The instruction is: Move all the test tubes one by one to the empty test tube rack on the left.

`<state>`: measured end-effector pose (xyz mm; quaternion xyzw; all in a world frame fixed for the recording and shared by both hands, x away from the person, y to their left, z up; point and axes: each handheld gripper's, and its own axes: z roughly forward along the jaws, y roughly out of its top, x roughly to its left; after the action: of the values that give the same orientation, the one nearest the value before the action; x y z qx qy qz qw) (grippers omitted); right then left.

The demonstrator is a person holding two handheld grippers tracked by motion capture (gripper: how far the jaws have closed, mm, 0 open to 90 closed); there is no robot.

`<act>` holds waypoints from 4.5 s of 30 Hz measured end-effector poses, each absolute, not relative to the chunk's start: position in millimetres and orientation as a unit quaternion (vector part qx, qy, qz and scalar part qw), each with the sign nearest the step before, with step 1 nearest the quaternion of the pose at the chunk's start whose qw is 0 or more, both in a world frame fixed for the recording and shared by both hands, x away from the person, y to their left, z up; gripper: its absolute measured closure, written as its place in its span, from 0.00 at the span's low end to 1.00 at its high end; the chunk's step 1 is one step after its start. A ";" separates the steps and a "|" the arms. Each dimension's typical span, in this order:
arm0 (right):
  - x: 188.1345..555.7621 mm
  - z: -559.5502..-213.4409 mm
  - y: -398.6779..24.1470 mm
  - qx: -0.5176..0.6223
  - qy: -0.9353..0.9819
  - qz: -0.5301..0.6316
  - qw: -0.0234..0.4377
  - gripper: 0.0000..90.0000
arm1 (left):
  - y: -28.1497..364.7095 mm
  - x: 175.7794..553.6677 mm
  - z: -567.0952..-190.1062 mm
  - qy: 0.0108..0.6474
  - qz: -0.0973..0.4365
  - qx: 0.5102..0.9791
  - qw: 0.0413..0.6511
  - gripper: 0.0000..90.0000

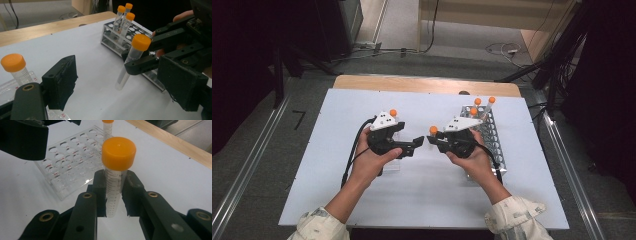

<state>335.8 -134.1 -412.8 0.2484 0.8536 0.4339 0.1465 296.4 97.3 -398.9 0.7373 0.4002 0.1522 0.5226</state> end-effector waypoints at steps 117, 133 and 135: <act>325.5 -421.2 -117.9 0.248 0.847 0.462 0.090 0.29 | 143.7 350.4 -399.5 0.467 0.245 0.705 0.474 0.79; 324.9 -423.3 -118.3 0.249 0.847 0.462 0.087 0.29 | 134.1 348.1 -414.7 0.464 0.262 0.716 0.451 0.79; 324.9 -423.3 -118.2 0.249 0.846 0.462 0.087 0.29 | 134.2 348.0 -414.8 0.464 0.261 0.716 0.451 0.79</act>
<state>324.9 -118.2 -423.3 0.2494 0.8464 0.4623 0.0872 348.0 134.2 -414.8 0.7160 0.4639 0.2615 0.4514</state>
